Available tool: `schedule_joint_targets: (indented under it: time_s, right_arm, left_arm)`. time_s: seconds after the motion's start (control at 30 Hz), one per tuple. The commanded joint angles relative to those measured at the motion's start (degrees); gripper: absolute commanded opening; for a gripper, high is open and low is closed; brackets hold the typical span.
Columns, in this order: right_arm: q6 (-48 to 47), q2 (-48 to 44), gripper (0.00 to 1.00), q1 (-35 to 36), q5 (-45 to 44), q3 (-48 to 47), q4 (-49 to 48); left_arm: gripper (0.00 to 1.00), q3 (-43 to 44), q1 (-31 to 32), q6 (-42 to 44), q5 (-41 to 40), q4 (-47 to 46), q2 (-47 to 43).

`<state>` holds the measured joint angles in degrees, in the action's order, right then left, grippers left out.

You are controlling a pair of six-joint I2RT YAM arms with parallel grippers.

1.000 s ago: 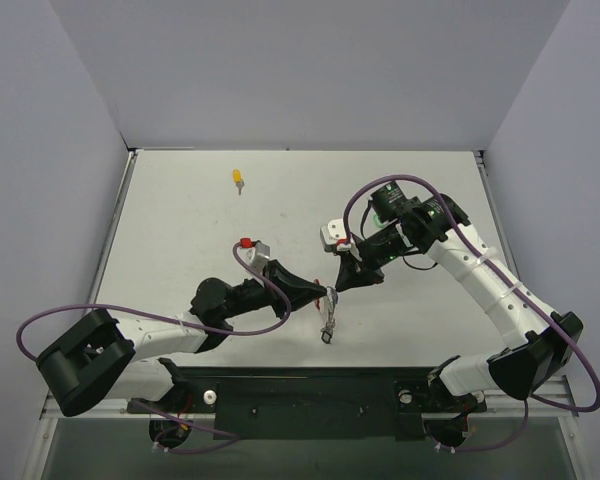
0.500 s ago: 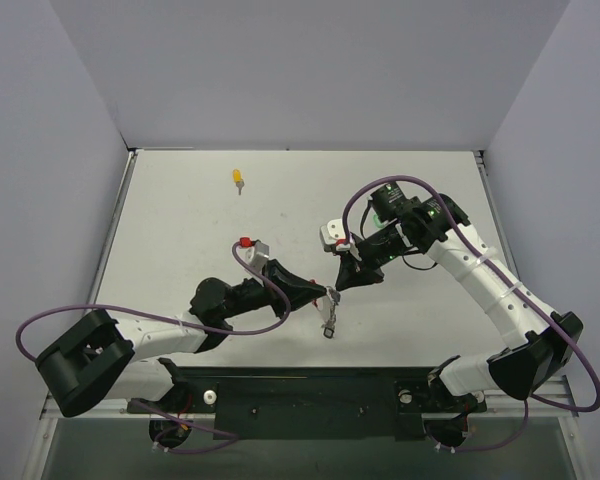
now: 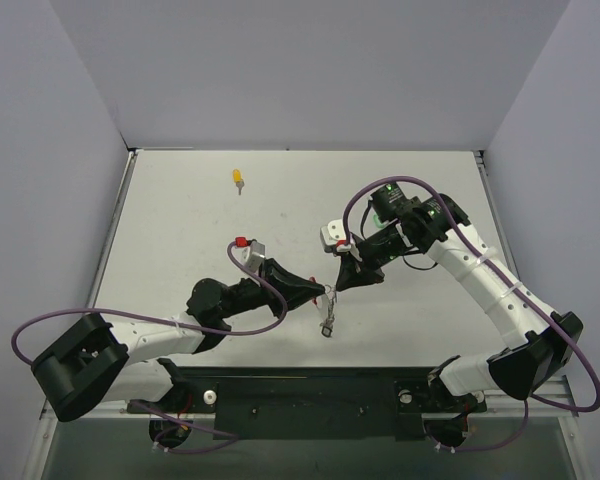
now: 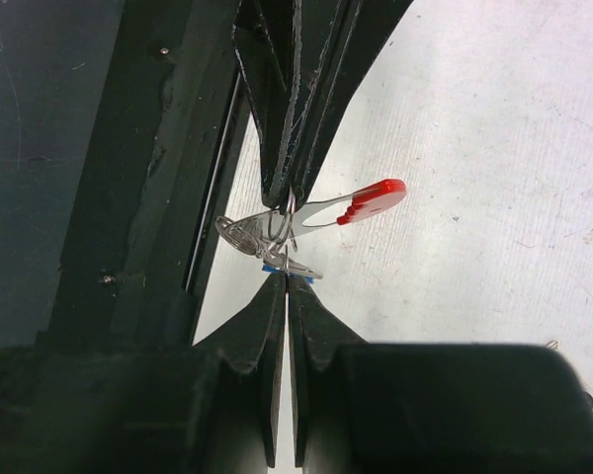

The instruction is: Put the keys on the keyring

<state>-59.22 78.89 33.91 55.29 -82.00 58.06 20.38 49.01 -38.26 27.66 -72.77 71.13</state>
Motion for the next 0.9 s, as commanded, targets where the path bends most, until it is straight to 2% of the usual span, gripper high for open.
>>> schedule_joint_targets:
  time_s: [0.0, 0.6, 0.87]
  right_arm:
    - [-0.9, -0.7, 0.00, 0.1, 1.9, -0.4, 1.9]
    - [-4.5, -0.3, 0.00, 1.1, 3.1, -1.1, 4.9]
    - [0.5, -0.2, 0.00, 1.1, 1.0, -0.6, 0.8]
  left_arm:
    - [0.00, 1.0, -0.1, 0.4, 0.9, -6.4, -1.3]
    - [0.00, 1.4, -0.2, 0.9, 0.0, -5.3, -0.9]
    - [0.00, 1.7, -0.2, -0.4, 1.1, -7.6, 0.3]
